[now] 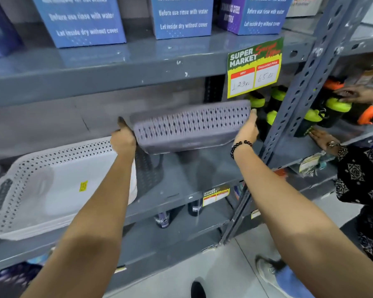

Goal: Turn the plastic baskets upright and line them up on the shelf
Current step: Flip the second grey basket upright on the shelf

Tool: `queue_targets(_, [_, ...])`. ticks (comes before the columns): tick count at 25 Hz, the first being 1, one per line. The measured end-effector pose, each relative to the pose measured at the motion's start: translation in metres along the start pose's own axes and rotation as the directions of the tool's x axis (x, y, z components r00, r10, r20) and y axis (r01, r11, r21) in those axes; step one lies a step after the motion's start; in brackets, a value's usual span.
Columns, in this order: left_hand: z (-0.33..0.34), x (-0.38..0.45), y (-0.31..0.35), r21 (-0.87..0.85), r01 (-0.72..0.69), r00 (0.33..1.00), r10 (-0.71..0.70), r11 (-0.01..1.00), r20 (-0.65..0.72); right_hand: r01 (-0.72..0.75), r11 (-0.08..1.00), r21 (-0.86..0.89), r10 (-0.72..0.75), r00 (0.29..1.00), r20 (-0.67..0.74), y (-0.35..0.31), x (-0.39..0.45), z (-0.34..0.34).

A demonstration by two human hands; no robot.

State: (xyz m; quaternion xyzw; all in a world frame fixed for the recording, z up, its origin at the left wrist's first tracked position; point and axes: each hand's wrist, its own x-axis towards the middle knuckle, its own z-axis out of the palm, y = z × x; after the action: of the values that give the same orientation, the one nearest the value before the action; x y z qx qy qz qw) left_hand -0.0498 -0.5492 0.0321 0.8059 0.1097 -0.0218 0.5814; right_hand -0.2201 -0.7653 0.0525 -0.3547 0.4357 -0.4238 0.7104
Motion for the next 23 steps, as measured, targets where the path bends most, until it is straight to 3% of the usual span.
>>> queue_targets(3, [-0.019,0.002,-0.016,-0.017,0.140,0.976,-0.135,0.990,0.171,-0.088,0.992,-0.088,0.084,0.995,-0.050,0.006,-0.002,-0.019])
queue_targets(5, [-0.025,-0.008,-0.014,0.056,0.117,0.962,-0.128,0.992,0.242,-0.136,0.977,-0.162,0.118,0.986,-0.116,0.014,-0.002,-0.032])
queue_targets(7, [-0.025,-0.025,-0.009,0.340,-0.029,0.981,-0.039,0.940,0.192,-0.156,0.958,-0.241,0.125,0.982,-0.138,0.021,-0.002,-0.042])
queue_targets(9, [-0.020,-0.039,-0.013,0.477,-0.159,0.985,0.108,0.864,0.132,-0.159,0.933,-0.322,0.127,0.985,-0.116,0.024,-0.002,-0.048])
queue_targets(14, [-0.009,-0.041,-0.037,0.578,-0.277,0.960,0.247,0.767,0.132,-0.214,0.907,-0.363,0.210,0.976,-0.051,0.032,0.013,-0.053])
queue_targets(23, [-0.010,-0.043,-0.039,0.565,-0.346,0.935,0.322,0.749,0.146,-0.035,0.737,-0.675,0.021,0.999,-0.029,0.044,0.031,-0.046])
